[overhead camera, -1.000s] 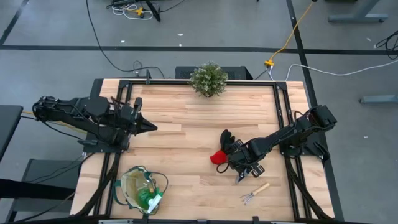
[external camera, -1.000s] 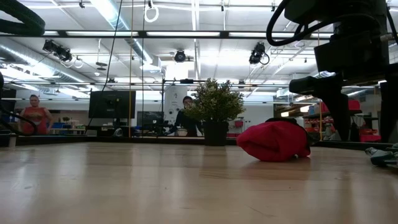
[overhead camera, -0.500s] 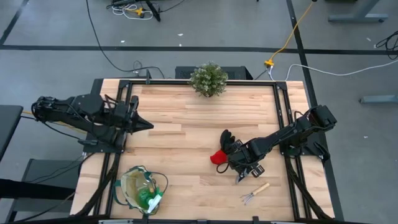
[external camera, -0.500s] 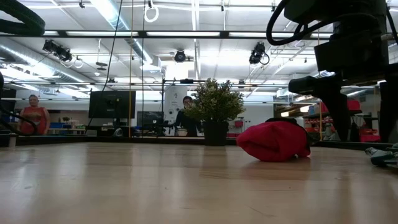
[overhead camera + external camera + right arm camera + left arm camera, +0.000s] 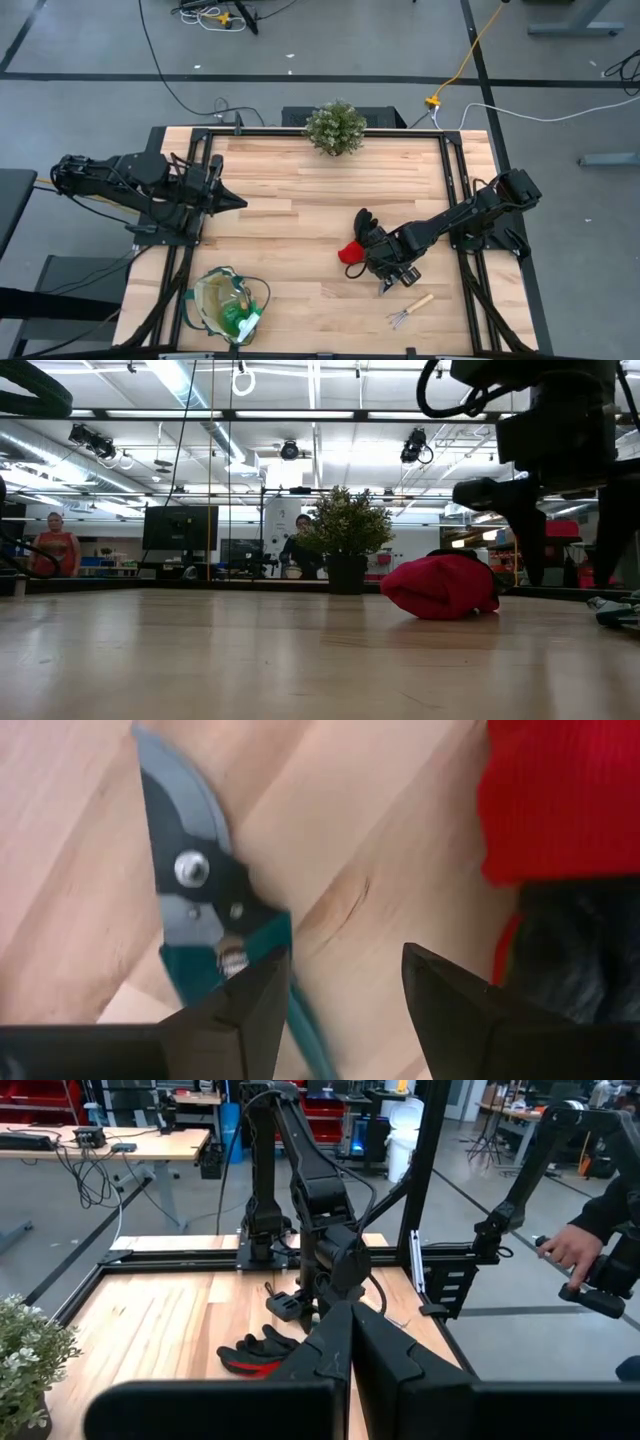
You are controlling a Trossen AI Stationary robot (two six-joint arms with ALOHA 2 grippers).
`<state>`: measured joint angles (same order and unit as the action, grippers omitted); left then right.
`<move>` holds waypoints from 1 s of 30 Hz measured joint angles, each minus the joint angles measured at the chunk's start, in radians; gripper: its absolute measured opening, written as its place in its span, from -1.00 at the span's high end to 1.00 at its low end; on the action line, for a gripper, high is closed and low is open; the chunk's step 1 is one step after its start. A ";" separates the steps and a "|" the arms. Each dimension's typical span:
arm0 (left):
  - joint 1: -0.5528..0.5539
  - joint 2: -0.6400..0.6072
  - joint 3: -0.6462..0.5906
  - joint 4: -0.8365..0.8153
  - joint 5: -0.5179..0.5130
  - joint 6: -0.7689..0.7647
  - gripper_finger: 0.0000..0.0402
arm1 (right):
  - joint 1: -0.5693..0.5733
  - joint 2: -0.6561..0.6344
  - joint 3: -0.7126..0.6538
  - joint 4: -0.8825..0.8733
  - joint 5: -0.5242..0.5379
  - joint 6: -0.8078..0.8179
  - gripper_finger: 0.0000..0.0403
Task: Pick & Place Garden tools in Gardening bag
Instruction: Put the green shear scissors into the gardening bag
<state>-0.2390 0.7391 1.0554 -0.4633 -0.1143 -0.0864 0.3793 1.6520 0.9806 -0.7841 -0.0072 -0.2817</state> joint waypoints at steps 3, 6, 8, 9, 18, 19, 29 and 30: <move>0.000 0.000 0.000 0.000 0.000 -0.002 0.92 | -0.002 0.000 -0.011 0.004 0.000 -0.014 0.02; 0.000 0.000 0.000 0.000 0.000 -0.001 0.92 | -0.002 0.000 -0.015 -0.016 0.014 0.006 0.02; 0.000 0.000 0.000 0.000 0.000 -0.001 0.92 | -0.002 -0.002 -0.015 -0.034 0.052 0.058 0.02; 0.000 0.000 0.000 0.000 0.000 -0.001 0.92 | -0.002 -0.006 -0.014 -0.047 0.067 0.085 0.02; 0.000 0.000 0.000 0.002 0.000 0.000 0.92 | -0.003 -0.073 0.006 -0.061 0.064 0.247 0.02; 0.000 0.000 0.000 0.002 0.000 0.002 0.92 | -0.003 -0.075 0.006 -0.061 0.051 0.256 0.02; 0.000 0.000 0.000 0.002 0.000 -0.005 0.92 | -0.001 -0.076 0.006 -0.063 -0.046 0.523 0.02; 0.000 0.000 0.000 0.002 -0.003 -0.004 0.92 | -0.001 -0.076 0.006 -0.064 -0.046 0.529 0.02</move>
<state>-0.2386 0.7391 1.0554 -0.4614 -0.1168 -0.0903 0.3779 1.5757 0.9867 -0.8478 -0.0528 0.2473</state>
